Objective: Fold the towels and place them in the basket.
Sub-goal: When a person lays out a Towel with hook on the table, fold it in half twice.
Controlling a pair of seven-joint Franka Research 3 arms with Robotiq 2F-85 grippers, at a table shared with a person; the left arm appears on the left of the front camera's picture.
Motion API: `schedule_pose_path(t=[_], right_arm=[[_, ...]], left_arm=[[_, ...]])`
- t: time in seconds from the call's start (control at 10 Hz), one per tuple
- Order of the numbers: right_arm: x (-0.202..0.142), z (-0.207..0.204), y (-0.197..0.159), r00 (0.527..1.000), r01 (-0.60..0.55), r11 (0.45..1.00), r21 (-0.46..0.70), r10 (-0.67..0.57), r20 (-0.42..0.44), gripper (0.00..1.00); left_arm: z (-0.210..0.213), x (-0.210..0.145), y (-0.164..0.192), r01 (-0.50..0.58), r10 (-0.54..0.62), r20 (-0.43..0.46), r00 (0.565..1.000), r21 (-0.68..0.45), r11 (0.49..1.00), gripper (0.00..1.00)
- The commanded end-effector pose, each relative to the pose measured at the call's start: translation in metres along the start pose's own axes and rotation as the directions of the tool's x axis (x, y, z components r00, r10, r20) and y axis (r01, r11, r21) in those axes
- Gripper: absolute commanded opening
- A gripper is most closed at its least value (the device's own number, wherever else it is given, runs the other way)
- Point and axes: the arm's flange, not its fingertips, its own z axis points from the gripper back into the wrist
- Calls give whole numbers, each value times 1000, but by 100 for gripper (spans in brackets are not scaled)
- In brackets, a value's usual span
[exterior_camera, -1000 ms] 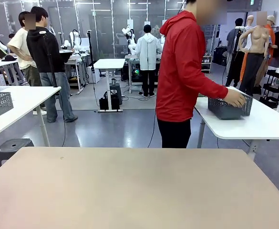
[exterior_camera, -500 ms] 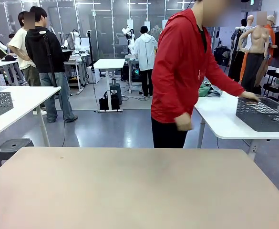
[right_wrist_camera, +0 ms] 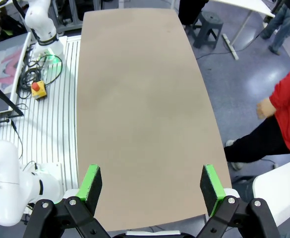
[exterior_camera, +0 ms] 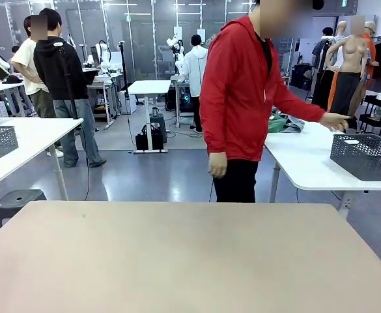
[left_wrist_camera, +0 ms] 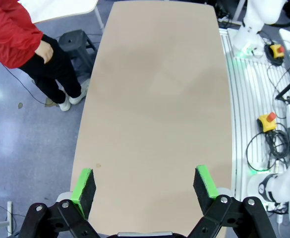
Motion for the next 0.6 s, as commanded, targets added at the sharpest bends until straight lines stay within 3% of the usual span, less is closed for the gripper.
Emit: schedule_pose_path(t=[0.0, 0.5], right_arm=[[0, 1, -4, 999, -30, 1000, -9, 30, 19, 100], [5, 1, -8, 998, -54, 999, 7, 54, 11, 100]], left_arm=[[1, 1, -1, 1, -1, 0, 1000, 3, 1000, 100], [1, 1, -1, 1, -1, 0, 1000, 3, 1000, 100]])
